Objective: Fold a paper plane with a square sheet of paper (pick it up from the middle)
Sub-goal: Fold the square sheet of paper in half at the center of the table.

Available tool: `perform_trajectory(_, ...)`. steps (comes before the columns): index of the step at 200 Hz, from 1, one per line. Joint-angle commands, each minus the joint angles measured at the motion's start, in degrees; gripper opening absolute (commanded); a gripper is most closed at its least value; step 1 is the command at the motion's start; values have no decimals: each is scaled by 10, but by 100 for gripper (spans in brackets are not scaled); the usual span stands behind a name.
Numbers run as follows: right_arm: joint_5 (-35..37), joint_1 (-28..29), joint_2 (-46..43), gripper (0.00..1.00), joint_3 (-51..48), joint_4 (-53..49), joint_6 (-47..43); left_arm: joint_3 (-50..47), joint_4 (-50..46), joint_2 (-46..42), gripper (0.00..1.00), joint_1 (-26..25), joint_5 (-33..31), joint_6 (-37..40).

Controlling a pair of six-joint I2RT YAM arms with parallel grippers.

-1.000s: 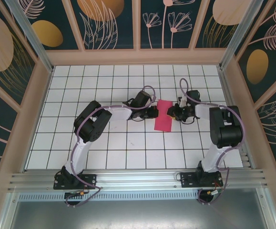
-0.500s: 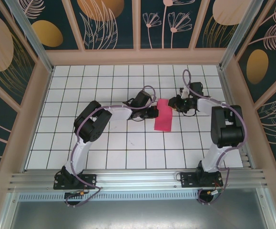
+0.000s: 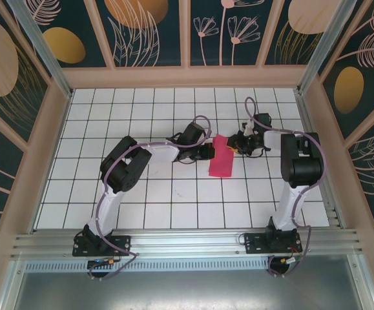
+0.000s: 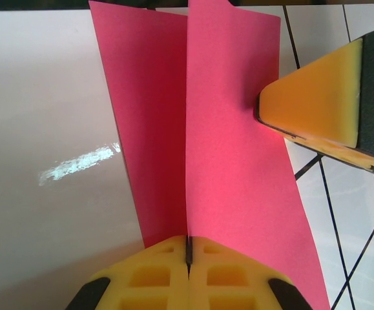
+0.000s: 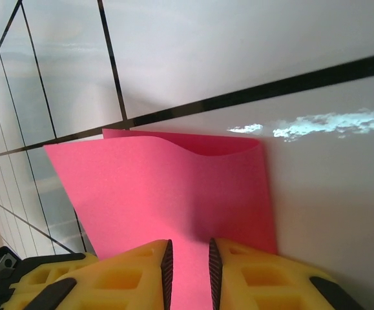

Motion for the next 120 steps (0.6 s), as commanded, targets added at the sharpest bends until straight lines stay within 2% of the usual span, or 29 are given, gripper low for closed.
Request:
perform_trajectory(1,6,-10,-9,27,32,-23,-18,-2,-45,20,4,3,-13,10)
perform_trajectory(21,-18,-9,-32,26,50,-37,-28,-2,-46,20,4,3,-11,11)
perform_trajectory(36,-7,-11,-37,25,63,-47,-35,-1,-47,20,4,3,-11,11)
perform_trajectory(88,-3,-12,29,18,88,-42,-26,0,-47,20,4,3,-7,10)
perform_trajectory(120,44,-12,70,18,99,-45,-22,-2,-47,20,4,3,-6,10)
